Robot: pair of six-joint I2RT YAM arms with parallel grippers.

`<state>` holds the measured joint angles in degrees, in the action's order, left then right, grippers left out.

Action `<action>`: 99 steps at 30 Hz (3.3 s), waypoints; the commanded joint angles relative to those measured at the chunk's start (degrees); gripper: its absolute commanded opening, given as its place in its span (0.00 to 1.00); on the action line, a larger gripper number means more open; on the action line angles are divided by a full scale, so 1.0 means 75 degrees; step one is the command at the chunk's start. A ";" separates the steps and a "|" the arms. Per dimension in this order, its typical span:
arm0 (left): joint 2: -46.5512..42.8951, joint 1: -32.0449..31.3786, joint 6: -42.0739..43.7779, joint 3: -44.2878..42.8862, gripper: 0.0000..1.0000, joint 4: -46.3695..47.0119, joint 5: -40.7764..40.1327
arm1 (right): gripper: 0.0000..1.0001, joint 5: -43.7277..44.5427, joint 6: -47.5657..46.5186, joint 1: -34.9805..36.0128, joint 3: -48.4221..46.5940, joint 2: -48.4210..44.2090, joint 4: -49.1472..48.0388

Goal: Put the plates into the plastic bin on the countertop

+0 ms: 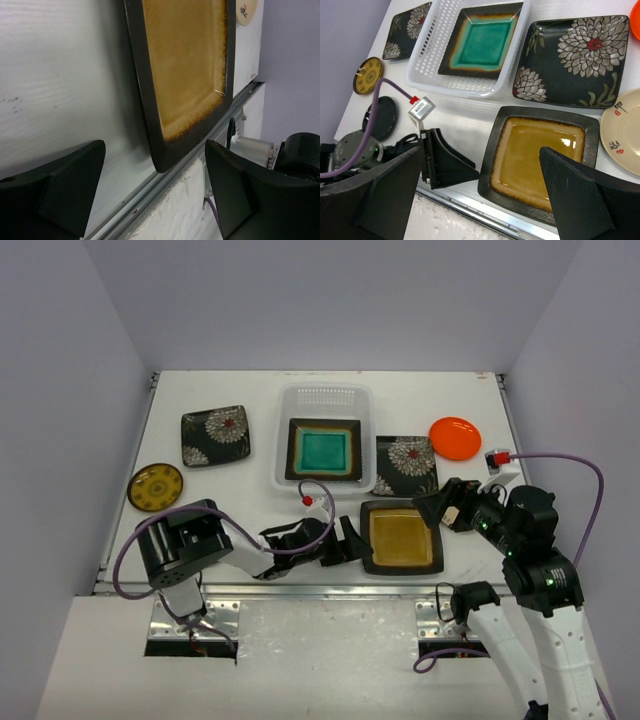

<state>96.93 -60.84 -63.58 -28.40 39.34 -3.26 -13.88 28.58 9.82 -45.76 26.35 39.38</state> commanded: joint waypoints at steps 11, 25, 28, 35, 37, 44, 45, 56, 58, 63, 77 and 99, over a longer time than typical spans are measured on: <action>0.1822 0.0858 -0.0161 -0.0565 0.36 0.1695 0.1576 | 0.99 -0.0296 -0.0143 -0.0032 -0.0461 0.0061 -0.0131; 0.2321 0.0858 -0.0335 -0.0656 0.04 0.2316 0.1773 | 0.99 -0.0374 -0.0143 -0.0033 -0.0484 0.0025 -0.0140; 0.2000 0.0786 -0.0358 -0.0488 0.00 0.2371 0.1775 | 0.99 -0.0376 -0.0143 -0.0033 -0.0484 0.0006 -0.0130; 0.0122 0.0330 -0.0343 0.0011 0.00 0.1770 0.1333 | 0.99 -0.0349 -0.0143 -0.0025 -0.0523 -0.0045 -0.0135; -0.0668 0.0310 -0.0327 0.0137 0.00 0.1494 0.1212 | 0.99 -0.0324 -0.0141 -0.0033 -0.0528 -0.0043 -0.0136; -0.2358 0.0359 -0.0255 -0.0167 0.00 0.0357 0.1440 | 0.99 -0.0330 -0.0056 -0.0033 -0.0524 0.0042 -0.0251; -0.2529 0.0374 -0.0296 -0.0220 0.00 0.0190 0.1456 | 0.99 -0.0324 -0.0046 -0.0033 -0.0537 0.0052 -0.0273; -0.3572 0.0905 -0.0680 -0.0185 0.00 -0.0160 0.1770 | 0.99 -0.0294 -0.0014 -0.0033 -0.0575 0.0177 -0.0318; -0.3804 0.1064 -0.0669 -0.0412 0.00 -0.0308 0.1945 | 0.99 -0.0274 -0.0014 -0.0033 -0.0653 0.0206 -0.0312; -0.4231 0.1724 -0.0409 -0.0985 0.00 -0.1055 0.2205 | 0.99 -0.0122 -0.0065 -0.0033 -0.1012 0.0280 -0.0267; -0.4301 0.4879 0.0069 -0.2850 0.00 -0.2827 0.3110 | 0.99 -0.0092 -0.0199 -0.0033 -0.1233 0.0592 -0.0174; 0.0926 0.6960 0.1773 -0.6016 0.00 -0.2588 0.5451 | 0.99 -0.0169 -0.0479 -0.0033 -0.0722 0.0767 -0.0435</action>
<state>102.83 -8.48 -53.01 -65.91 11.32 32.35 -14.87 26.41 9.82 -51.57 31.74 39.12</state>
